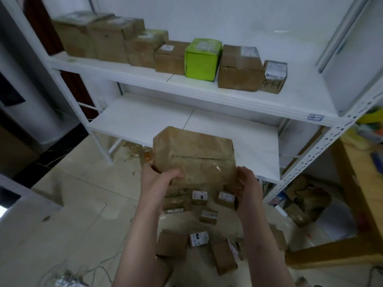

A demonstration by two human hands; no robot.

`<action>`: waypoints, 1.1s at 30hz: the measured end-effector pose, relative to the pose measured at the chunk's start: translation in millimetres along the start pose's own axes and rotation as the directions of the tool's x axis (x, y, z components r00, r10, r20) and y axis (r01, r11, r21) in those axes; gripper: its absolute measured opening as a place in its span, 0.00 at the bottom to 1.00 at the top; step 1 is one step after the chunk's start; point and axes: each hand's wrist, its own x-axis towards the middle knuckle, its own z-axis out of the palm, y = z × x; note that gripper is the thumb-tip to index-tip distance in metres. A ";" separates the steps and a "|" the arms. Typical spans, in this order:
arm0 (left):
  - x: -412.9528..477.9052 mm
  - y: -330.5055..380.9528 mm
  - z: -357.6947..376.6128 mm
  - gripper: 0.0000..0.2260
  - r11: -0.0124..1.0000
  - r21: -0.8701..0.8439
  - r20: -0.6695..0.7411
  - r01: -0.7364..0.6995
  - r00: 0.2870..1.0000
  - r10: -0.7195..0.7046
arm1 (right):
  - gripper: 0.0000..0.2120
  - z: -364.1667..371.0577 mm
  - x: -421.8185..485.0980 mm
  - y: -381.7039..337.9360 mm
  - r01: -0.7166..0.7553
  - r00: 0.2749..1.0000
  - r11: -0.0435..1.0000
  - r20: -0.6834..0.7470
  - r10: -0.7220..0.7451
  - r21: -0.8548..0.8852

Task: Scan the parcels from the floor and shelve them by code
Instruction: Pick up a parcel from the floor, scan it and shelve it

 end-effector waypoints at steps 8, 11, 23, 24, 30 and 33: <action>-42.2 17.9 28.0 0.42 0.478 0.540 0.274 -0.693 0.682 0.678 | 0.23 -15.5 -25.4 -58.3 -0.118 0.951 0.986 0.298 0.079 0.115; -52.8 22.5 52.5 0.40 0.169 0.604 0.393 -0.779 0.476 0.787 | 0.26 -33.3 -32.3 -87.6 -0.113 0.919 0.990 0.389 0.070 0.087; -97.7 -17.0 197.9 0.49 -0.079 0.529 0.495 -0.845 0.232 0.838 | 0.31 -151.5 7.2 -173.9 0.107 0.895 0.988 0.444 -0.049 -0.106; -99.3 -20.2 210.0 0.50 -0.029 0.513 0.483 -0.858 0.261 0.836 | 0.30 -163.0 11.3 -178.2 0.116 0.902 0.991 0.425 -0.074 -0.074; -119.7 -18.7 274.9 0.37 0.828 0.048 0.296 -0.559 0.800 0.522 | 0.37 -238.4 36.7 -202.9 0.192 0.909 0.976 0.357 -0.216 0.102; -123.6 -12.6 308.0 0.22 0.969 -0.246 0.388 -0.018 0.914 0.115 | 0.33 -281.0 50.3 -213.0 0.249 0.900 0.959 0.334 -0.280 0.133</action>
